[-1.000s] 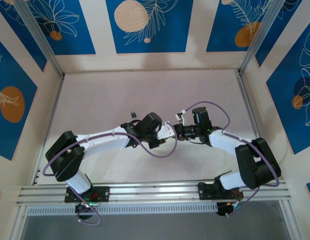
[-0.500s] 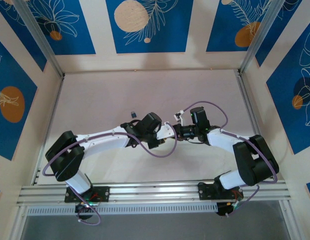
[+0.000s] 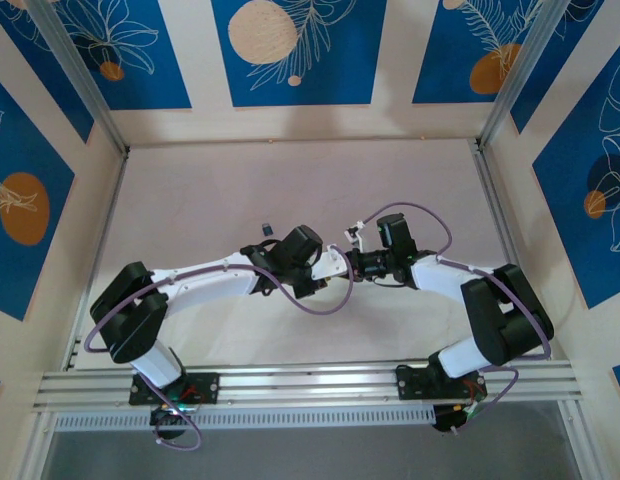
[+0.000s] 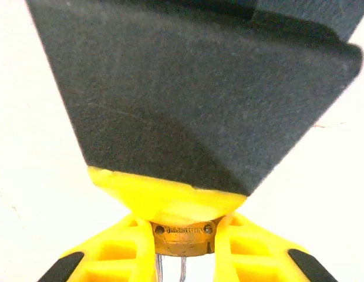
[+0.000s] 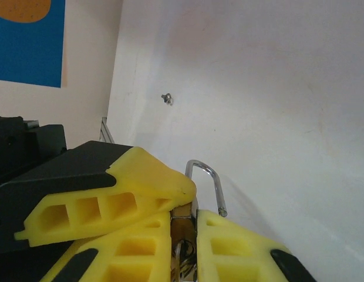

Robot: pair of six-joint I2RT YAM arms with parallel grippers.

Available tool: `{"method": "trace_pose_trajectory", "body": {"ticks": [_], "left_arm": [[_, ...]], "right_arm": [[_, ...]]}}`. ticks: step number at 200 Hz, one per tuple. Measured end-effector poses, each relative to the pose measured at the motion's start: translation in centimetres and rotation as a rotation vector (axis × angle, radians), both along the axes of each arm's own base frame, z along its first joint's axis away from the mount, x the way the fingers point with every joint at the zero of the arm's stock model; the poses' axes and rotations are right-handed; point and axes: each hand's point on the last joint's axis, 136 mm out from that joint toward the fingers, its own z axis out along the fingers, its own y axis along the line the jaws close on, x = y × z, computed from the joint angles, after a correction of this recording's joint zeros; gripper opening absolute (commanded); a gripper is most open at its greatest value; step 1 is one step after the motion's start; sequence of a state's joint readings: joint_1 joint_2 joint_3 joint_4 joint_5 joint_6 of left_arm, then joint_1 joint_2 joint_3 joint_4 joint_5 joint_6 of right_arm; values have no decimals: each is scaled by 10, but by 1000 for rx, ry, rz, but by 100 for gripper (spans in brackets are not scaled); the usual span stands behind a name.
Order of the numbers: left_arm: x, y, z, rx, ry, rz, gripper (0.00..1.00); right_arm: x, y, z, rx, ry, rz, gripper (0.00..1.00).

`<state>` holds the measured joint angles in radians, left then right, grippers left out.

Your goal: Unlock with the key

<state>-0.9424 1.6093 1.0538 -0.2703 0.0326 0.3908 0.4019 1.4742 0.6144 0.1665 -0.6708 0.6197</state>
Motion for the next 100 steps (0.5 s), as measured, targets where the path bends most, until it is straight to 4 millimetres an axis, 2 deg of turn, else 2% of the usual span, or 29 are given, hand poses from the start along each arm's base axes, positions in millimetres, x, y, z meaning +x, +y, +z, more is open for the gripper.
{"method": "trace_pose_trajectory", "body": {"ticks": [46,100], "left_arm": [[0,0,0,2,-1,-2,18],[1,0,1,1,-8,1,25]], "right_arm": [[0,0,0,-2,0,0,1],[1,-1,2,-10,-12,-12,0]]}}
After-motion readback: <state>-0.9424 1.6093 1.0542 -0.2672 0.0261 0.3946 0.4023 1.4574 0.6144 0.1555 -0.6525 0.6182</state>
